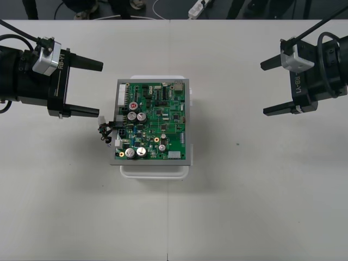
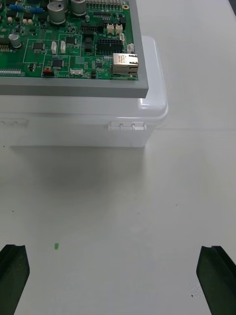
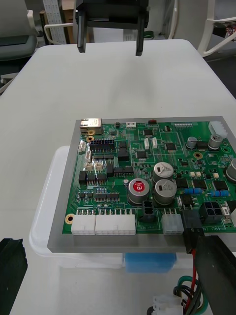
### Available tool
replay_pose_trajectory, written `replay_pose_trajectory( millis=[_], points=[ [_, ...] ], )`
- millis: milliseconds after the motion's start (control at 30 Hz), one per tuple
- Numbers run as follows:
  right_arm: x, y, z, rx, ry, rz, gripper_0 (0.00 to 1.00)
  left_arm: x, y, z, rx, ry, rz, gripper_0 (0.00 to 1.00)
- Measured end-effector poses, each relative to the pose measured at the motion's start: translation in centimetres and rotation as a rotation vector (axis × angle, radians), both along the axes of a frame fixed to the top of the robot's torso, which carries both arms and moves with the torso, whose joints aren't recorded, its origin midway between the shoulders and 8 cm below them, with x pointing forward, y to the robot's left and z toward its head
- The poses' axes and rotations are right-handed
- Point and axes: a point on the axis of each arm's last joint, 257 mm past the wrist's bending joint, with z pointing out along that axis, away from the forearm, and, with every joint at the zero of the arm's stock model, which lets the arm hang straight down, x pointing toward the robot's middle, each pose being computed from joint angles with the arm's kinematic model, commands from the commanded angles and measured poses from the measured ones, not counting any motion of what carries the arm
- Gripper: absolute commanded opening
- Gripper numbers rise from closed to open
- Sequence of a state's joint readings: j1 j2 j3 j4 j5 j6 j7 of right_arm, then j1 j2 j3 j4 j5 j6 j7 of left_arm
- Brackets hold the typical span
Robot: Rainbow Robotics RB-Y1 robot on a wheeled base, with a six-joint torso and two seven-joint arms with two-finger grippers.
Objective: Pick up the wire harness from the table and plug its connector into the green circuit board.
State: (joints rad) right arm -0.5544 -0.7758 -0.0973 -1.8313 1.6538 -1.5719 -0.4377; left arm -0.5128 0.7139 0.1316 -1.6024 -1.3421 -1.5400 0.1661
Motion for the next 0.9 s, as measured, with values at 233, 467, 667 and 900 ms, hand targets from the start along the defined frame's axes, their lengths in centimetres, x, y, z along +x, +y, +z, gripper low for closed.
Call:
replay_pose_trajectory(
  millis=[233,467,667,900],
  points=[
    [-0.1,-0.3,0.0,0.015,0.021,0.0,1.0,0.0,-0.1,0.0,-0.001,-0.001,-0.001,1.0],
    [-0.2,-0.2,0.0,0.026,0.031,0.004,1.0,0.1,0.3,0.2,-0.01,-0.005,0.011,1.0],
    [-1.1,0.2,-0.3,0.055,0.059,0.026,1.0,-0.3,0.5,0.1,-0.006,-0.011,0.013,1.0],
    [-1.6,-0.5,-1.3,0.068,0.089,0.011,1.0,-0.9,1.4,-0.5,0.026,-0.013,0.021,1.0]
  ],
)
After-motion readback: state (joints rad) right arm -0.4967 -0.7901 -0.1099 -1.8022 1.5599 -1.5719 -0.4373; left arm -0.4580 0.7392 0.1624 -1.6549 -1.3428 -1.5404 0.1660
